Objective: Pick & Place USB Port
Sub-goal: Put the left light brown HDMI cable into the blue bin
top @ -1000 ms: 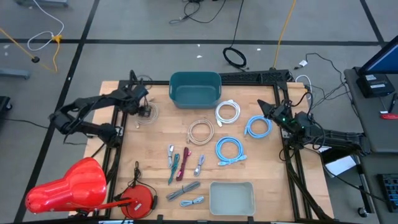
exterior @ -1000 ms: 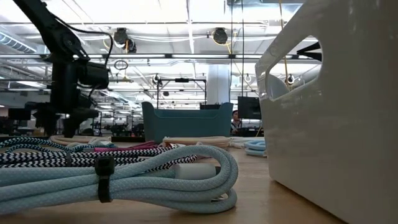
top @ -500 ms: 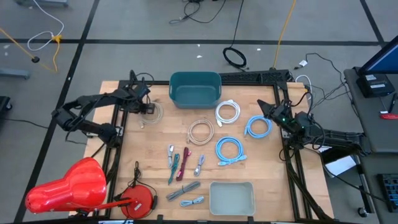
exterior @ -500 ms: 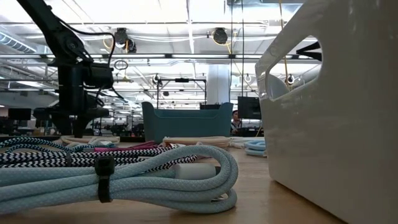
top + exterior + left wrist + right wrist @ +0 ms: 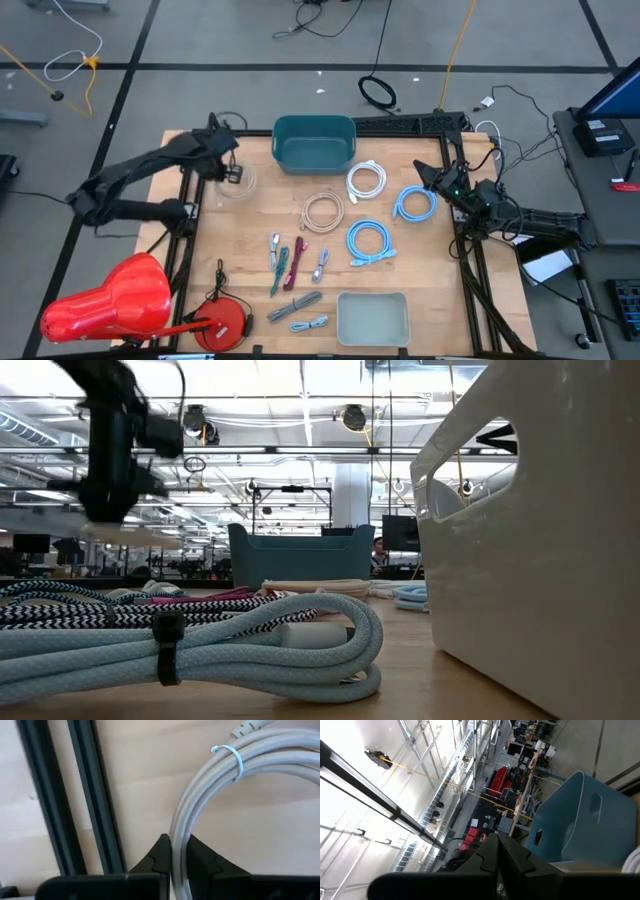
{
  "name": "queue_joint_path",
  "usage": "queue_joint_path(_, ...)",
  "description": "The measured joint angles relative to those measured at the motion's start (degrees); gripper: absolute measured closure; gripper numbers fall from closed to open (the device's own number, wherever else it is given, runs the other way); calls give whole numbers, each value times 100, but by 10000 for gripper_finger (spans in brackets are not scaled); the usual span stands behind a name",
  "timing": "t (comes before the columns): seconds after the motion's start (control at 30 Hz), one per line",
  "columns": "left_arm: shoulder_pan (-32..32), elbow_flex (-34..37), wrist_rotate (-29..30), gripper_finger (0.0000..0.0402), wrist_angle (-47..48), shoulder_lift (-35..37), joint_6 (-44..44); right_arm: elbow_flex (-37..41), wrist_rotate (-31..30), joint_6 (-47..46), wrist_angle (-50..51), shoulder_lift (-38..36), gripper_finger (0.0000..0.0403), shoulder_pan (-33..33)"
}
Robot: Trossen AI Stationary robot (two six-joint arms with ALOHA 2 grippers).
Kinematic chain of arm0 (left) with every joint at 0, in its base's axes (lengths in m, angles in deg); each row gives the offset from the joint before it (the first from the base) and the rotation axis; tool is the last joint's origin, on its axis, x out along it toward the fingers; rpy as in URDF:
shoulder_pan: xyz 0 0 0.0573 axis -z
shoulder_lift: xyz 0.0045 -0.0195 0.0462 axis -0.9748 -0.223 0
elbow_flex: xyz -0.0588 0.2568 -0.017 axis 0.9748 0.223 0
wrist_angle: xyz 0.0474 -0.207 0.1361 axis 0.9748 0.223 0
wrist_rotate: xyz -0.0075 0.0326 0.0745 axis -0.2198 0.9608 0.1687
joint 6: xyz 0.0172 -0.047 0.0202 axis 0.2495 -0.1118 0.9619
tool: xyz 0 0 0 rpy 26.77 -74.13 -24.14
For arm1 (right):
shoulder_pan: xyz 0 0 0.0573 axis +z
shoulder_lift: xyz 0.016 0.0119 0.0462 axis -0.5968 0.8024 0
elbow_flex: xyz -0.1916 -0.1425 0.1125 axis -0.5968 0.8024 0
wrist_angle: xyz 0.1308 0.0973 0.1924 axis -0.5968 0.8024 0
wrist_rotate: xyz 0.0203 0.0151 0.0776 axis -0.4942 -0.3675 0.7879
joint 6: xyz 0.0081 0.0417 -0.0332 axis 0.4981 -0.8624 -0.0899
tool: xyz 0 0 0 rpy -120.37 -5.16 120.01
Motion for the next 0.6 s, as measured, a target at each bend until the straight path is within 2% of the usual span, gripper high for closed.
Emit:
queue_joint_path(0.1,299,-596,62,371,-23,577,-116,0,-3,11,11,0,403,0)
queue_joint_path(0.2,543,-1092,52,371,-932,852,-173,0,-10,21,5,29,403,0)
queue_joint_path(0.3,637,-1394,-79,371,-1766,723,-130,0,-11,16,3,103,403,0)
queue_joint_path(0.4,630,-1671,-235,371,-2517,121,-102,0,-10,-19,-8,200,403,0)
queue_joint_path(0.6,712,-2585,-1017,371,-3175,-1861,258,0,-13,-5,-229,380,403,0)
